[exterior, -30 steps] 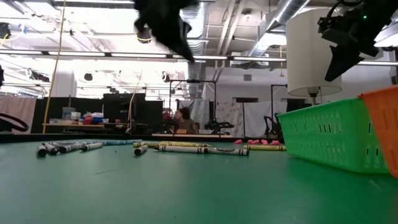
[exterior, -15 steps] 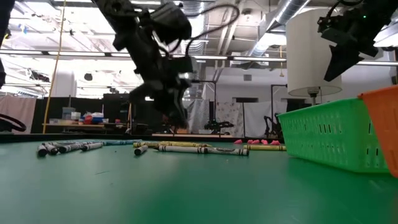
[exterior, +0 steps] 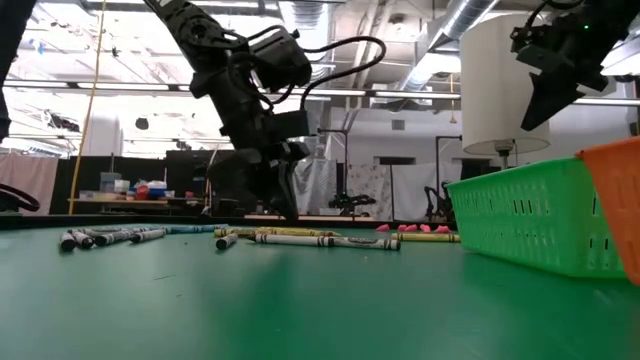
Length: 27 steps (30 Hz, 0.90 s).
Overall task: Sort crayons
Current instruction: Put the brown crayon into the red bin
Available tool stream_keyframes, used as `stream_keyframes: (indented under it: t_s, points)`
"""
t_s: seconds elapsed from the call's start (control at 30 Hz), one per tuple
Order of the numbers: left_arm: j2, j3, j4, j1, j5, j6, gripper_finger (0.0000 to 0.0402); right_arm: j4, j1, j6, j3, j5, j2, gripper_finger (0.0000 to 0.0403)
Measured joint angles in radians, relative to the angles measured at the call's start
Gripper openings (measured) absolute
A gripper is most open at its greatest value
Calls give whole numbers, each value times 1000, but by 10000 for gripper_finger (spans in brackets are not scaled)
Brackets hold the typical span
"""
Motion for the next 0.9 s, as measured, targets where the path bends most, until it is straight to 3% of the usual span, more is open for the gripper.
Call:
stream_keyframes:
  t_s: [0.53,0.9]
  points:
    - [57,1,-8,15,-1,-8,0,0,1,0,0,0,0,0]
    - [60,38,-6,-18,-69,-44,0,-1,15,-18,0,-3,0,0]
